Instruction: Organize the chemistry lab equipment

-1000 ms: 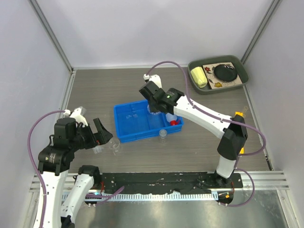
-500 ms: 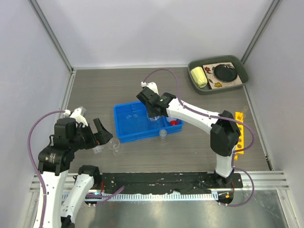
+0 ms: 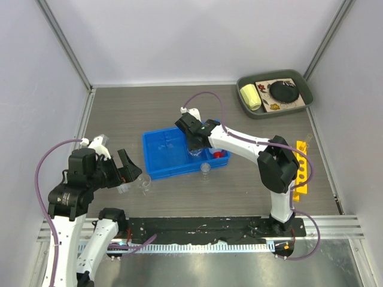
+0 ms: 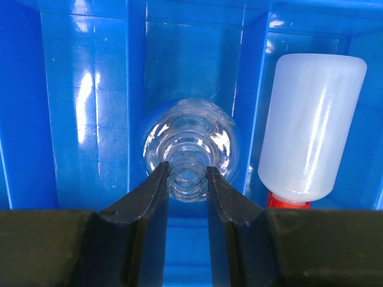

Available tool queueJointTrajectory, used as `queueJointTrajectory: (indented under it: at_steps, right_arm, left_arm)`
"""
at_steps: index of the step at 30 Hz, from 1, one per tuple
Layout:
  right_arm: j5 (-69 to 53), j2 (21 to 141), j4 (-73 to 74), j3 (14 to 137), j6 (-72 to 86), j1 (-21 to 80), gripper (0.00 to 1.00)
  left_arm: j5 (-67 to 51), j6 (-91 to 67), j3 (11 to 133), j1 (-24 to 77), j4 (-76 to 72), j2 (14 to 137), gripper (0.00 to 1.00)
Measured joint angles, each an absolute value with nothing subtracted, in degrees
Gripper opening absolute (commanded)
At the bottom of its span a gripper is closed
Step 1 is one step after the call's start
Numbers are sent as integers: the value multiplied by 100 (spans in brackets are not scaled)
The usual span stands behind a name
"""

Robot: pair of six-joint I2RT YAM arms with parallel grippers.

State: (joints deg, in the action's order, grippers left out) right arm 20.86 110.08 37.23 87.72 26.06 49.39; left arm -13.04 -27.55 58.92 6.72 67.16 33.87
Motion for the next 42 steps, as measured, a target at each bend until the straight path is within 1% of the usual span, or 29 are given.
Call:
queueJointTrajectory:
  at_steps: [4,5,6,7,8,11,14,22,25,28,33,42]
  right_arm:
    - [2051,11008,3701,8770,2591,4921,34]
    - [2051,11008,3699,8770,2587,4921,46]
    - [2045,11000,3701,8770,2585,4921,55]
    - [2036,10995,3704,8772,2574,4923,66]
    - [2034,10969,3721,8772,2543,4928,80]
    - [2051,10822,3868,8807,2482,4969,86]
    - [2141,10543,4086,8941,2373,5078,90]
    - [2366,9450,4519,9043,2274,5564,93]
    - [2353,9015,4567,8630,2349,5621,93]
    - [2281,8643,4587,7935,2517,5618,93]
    - [2145,8436,4600,7037,2792,5621,94]
    - [1881,8503,4213,6469,3083,5690,96]
  left_arm:
    - [-1304,-2753,5892,672,6718,3389,100]
    - [-1304,-2753,5892,672,6718,3389,100]
    - [-1304,-2753,5892,672,6718,3389,100]
    - [-1304,-2753,5892,672,6718,3389,100]
    - [-1304,-2753,5892,672,6718,3389,100]
    - [-1304,-2751,5892,672,6716,3391,100]
    - [-1299,-2733,5892,672,6716,3393,100]
    - [-1297,-2672,5892,672,6713,3422,100]
    - [-1295,-2668,5892,672,6713,3424,100]
    - [-1291,-2652,5892,672,6713,3424,100]
    - [-1286,-2650,5892,672,6713,3424,100]
    - [-1282,-2644,5889,672,6713,3424,100]
